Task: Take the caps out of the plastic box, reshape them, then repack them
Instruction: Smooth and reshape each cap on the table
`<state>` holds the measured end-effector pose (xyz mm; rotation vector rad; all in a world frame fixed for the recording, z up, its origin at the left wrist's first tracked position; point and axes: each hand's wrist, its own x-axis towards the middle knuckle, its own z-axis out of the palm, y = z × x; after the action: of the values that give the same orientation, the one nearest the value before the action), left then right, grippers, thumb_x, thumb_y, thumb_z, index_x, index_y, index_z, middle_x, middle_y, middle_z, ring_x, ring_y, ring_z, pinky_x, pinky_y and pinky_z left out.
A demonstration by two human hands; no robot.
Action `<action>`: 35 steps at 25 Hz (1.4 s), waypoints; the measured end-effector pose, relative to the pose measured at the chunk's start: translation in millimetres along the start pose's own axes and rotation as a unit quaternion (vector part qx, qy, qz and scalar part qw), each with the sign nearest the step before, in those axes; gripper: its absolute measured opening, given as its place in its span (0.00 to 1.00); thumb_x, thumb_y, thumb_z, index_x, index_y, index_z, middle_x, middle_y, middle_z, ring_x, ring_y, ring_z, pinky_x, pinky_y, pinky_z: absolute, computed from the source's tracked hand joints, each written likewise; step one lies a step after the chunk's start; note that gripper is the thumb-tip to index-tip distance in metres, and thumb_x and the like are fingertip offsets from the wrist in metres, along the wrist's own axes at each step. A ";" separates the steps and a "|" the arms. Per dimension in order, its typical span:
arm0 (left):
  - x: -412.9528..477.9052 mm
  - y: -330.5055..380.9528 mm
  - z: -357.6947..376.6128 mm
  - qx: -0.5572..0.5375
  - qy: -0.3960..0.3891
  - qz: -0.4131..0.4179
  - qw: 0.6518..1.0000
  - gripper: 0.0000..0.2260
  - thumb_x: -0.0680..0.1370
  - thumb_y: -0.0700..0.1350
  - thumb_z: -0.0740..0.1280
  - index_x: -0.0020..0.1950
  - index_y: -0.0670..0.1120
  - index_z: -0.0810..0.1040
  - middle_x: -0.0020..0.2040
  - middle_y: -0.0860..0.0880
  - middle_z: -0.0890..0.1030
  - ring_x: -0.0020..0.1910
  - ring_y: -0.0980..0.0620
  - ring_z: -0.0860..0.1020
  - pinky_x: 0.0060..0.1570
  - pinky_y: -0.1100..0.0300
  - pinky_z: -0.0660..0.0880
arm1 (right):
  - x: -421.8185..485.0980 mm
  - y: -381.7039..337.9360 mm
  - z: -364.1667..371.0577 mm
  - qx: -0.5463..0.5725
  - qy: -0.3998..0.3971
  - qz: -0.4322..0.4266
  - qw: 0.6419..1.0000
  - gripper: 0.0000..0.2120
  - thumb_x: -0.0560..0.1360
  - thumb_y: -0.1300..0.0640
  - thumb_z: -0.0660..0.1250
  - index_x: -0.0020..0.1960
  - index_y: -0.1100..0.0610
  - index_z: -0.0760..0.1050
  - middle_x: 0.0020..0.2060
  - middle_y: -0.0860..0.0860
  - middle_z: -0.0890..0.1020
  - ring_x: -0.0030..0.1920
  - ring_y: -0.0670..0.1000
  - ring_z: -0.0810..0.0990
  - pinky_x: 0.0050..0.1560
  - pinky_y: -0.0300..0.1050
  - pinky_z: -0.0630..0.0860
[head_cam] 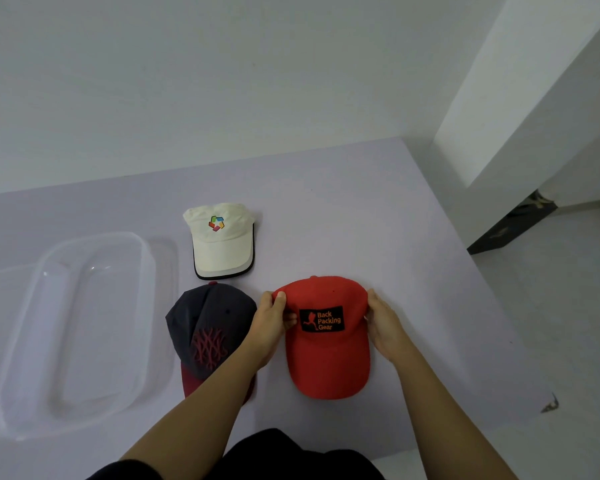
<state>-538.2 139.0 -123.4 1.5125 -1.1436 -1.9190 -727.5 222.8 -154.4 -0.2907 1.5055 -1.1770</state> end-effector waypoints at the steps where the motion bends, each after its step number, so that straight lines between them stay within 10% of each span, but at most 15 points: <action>1: -0.6 0.3 0.6 0.013 -0.001 0.004 1.000 0.09 0.82 0.48 0.54 0.52 0.44 0.69 0.39 0.47 0.73 0.36 0.54 0.72 0.40 0.61 0.75 | -1.2 -3.7 0.0 0.015 -0.015 0.003 1.000 0.20 0.81 0.46 0.48 0.59 0.52 0.75 0.57 0.49 0.78 0.62 0.49 0.73 0.69 0.49 0.65; 8: -9.2 -0.7 3.7 0.071 -0.022 0.020 0.997 0.11 0.82 0.49 0.53 0.55 0.43 0.68 0.40 0.46 0.74 0.38 0.54 0.73 0.43 0.61 0.76 | -0.9 4.4 0.3 0.038 -0.008 0.015 0.999 0.20 0.81 0.45 0.49 0.56 0.52 0.77 0.55 0.52 0.80 0.57 0.50 0.78 0.63 0.49 0.70; 15: -15.2 5.3 10.3 0.191 0.028 0.040 0.980 0.12 0.82 0.49 0.56 0.60 0.43 0.68 0.39 0.47 0.78 0.36 0.53 0.78 0.38 0.62 0.78 | 4.5 13.4 -4.0 -0.361 0.135 -0.171 0.907 0.18 0.80 0.56 0.52 0.31 0.50 0.63 0.30 0.47 0.70 0.36 0.52 0.70 0.41 0.48 0.65; 19: -25.0 16.1 10.3 0.389 0.064 0.116 0.912 0.20 0.80 0.46 0.58 0.71 0.42 0.64 0.65 0.42 0.73 0.58 0.45 0.76 0.61 0.53 0.72 | -5.9 1.6 2.8 -0.296 0.218 -0.215 0.905 0.10 0.79 0.55 0.56 0.54 0.57 0.73 0.52 0.51 0.73 0.55 0.50 0.73 0.56 0.47 0.71; 24: -49.9 51.7 -43.3 0.338 0.178 0.269 0.884 0.18 0.78 0.39 0.61 0.68 0.41 0.69 0.62 0.45 0.73 0.49 0.51 0.75 0.56 0.59 0.72 | -55.6 -42.6 77.5 -0.257 0.177 -0.430 0.847 0.11 0.77 0.57 0.57 0.53 0.60 0.75 0.48 0.47 0.77 0.48 0.38 0.74 0.52 0.26 0.68; 28: -41.6 45.8 -112.7 0.318 0.235 0.120 0.911 0.26 0.80 0.48 0.61 0.75 0.42 0.58 0.74 0.43 0.61 0.73 0.45 0.62 0.70 0.53 0.60 | -62.5 -18.9 147.5 -0.282 -0.089 -0.237 0.925 0.18 0.77 0.54 0.63 0.65 0.57 0.69 0.60 0.48 0.75 0.60 0.42 0.73 0.60 0.34 0.69; 31: -38.6 22.3 -130.6 0.265 0.191 0.020 0.945 0.34 0.78 0.55 0.61 0.77 0.42 0.50 0.77 0.41 0.55 0.75 0.42 0.57 0.72 0.47 0.58 | -43.8 9.8 168.6 -0.299 -0.124 -0.095 0.941 0.35 0.74 0.49 0.67 0.73 0.59 0.55 0.63 0.47 0.65 0.66 0.46 0.65 0.65 0.41 0.64; 35: -38.1 1.8 -144.2 0.118 0.186 -0.034 0.975 0.36 0.76 0.62 0.60 0.77 0.47 0.49 0.77 0.45 0.57 0.74 0.44 0.60 0.72 0.46 0.60 | -27.7 23.3 174.6 -0.239 -0.148 -0.033 0.959 0.25 0.74 0.53 0.68 0.68 0.56 0.64 0.64 0.50 0.73 0.59 0.47 0.73 0.60 0.42 0.72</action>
<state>-391.1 118.8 -108.6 1.9601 -1.1873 -1.4883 -560.1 166.3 -130.1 -0.8128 1.5011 -0.7621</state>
